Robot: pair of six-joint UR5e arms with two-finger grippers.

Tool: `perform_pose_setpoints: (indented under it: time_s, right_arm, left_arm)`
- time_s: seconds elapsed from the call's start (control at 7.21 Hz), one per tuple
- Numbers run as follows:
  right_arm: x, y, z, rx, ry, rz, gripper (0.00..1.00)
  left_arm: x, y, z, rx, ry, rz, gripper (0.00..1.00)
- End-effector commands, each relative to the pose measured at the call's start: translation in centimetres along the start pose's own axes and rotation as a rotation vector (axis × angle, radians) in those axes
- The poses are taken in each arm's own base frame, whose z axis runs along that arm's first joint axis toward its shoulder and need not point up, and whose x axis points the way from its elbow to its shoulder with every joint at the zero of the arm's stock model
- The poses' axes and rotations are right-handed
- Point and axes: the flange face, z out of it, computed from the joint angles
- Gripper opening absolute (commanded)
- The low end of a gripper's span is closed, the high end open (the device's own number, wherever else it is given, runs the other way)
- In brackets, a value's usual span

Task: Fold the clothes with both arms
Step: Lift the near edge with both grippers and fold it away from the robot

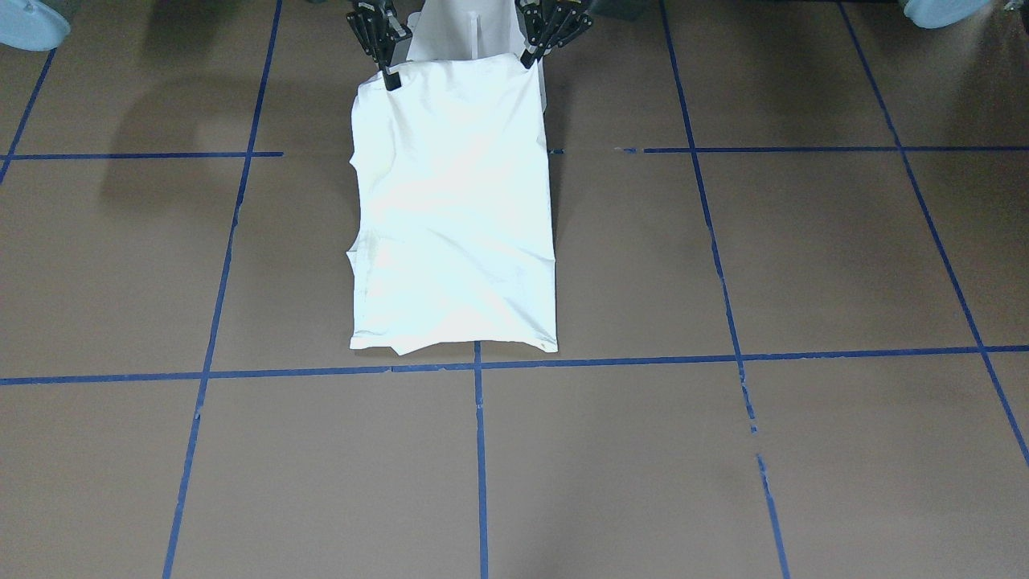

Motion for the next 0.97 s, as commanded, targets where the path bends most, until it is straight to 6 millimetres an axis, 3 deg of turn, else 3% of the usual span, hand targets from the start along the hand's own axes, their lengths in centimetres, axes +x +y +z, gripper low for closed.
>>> perform_pose_setpoints:
  time_s: [0.0, 0.14, 0.56, 0.69, 0.83]
  right_arm:
    - [-1.4, -0.7, 2.5, 0.064, 0.013, -0.005, 0.00]
    - [-3.4, -1.4, 2.9, 0.087, -0.004, -0.007, 0.00]
    - [-8.3, -4.0, 6.1, 0.182, -0.003, 0.015, 0.00]
    - [-9.3, -4.8, 8.2, 0.196, -0.005, 0.016, 0.00]
    - [-9.8, -5.1, 12.0, 0.206, -0.004, 0.027, 0.00]
  left_arm:
    - [1.0, 0.0, 0.1, -0.008, -0.045, 0.041, 0.00]
    - [2.4, -2.0, 0.1, 0.034, -0.027, 0.084, 0.00]
    - [5.8, -8.5, 4.7, 0.133, -0.082, 0.104, 0.00]
    - [7.0, -10.2, 5.8, 0.157, -0.098, 0.129, 0.00]
    - [7.1, -12.1, 7.1, 0.185, -0.121, 0.129, 0.00]
